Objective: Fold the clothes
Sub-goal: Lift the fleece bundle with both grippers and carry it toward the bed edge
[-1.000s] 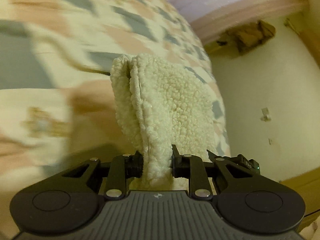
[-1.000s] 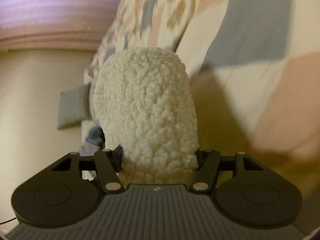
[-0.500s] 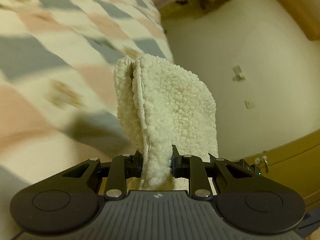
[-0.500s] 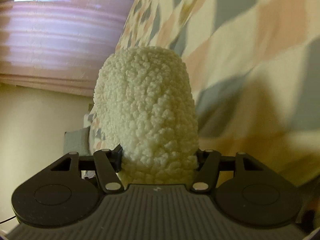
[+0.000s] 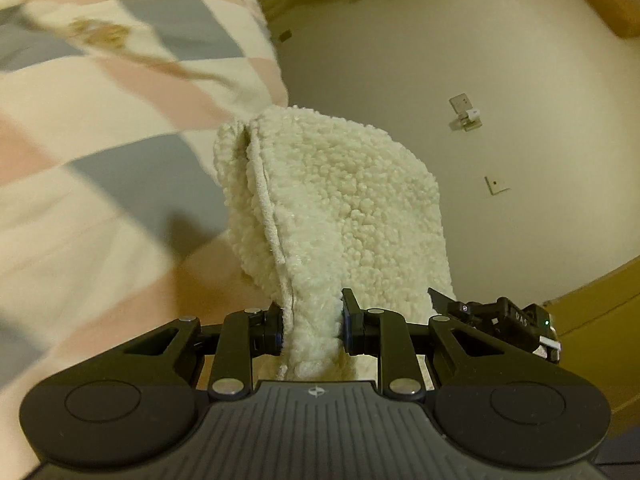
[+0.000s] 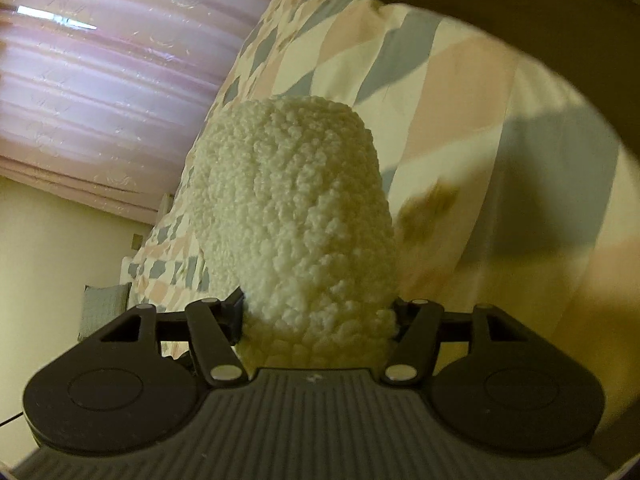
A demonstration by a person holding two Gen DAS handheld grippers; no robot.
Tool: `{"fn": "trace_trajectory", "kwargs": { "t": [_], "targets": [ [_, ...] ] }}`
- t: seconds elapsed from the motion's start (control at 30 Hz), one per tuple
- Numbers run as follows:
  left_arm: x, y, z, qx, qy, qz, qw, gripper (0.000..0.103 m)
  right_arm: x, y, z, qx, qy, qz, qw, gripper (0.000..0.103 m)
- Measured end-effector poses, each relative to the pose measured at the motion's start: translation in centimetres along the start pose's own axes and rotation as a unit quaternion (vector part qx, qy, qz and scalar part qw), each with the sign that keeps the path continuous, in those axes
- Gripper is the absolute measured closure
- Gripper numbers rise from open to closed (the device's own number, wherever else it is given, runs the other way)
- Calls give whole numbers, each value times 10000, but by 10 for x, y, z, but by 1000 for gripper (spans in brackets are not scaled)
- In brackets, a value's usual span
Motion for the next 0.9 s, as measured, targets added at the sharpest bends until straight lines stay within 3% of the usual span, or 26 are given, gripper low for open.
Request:
{"fn": "trace_trajectory", "kwargs": {
  "t": [0.2,0.37,0.6,0.8,0.9],
  "targets": [
    [-25,-2,72,-188,-87,-104,9997,79,-77,-45,20,-95,219,-198,9995,42],
    [-26,-3,110,-455,-169,-334,9983,79,-114,-79,40,-200,548,-169,9982,42],
    [-8,-6,154,-972,-655,-427,9922,79,-149,-133,68,-657,1069,-143,9920,41],
    [6,-2,163,-1295,-1033,-565,9846,73,-152,-155,85,-841,1121,-241,9898,23],
    [4,-17,157,-1604,-980,-253,9819,72,-157,-137,76,-411,895,-663,9929,14]
  ]
}}
Point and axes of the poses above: each gripper's, at about its wrist camera, not at the fingertips, and z roughly the way its jaws point, y to its left, x to its underside, the point moved 3 cm from there along z, roughly the way its jaws point, and after that the axes turned 3 degrees about -x, right-handed, at the moved point
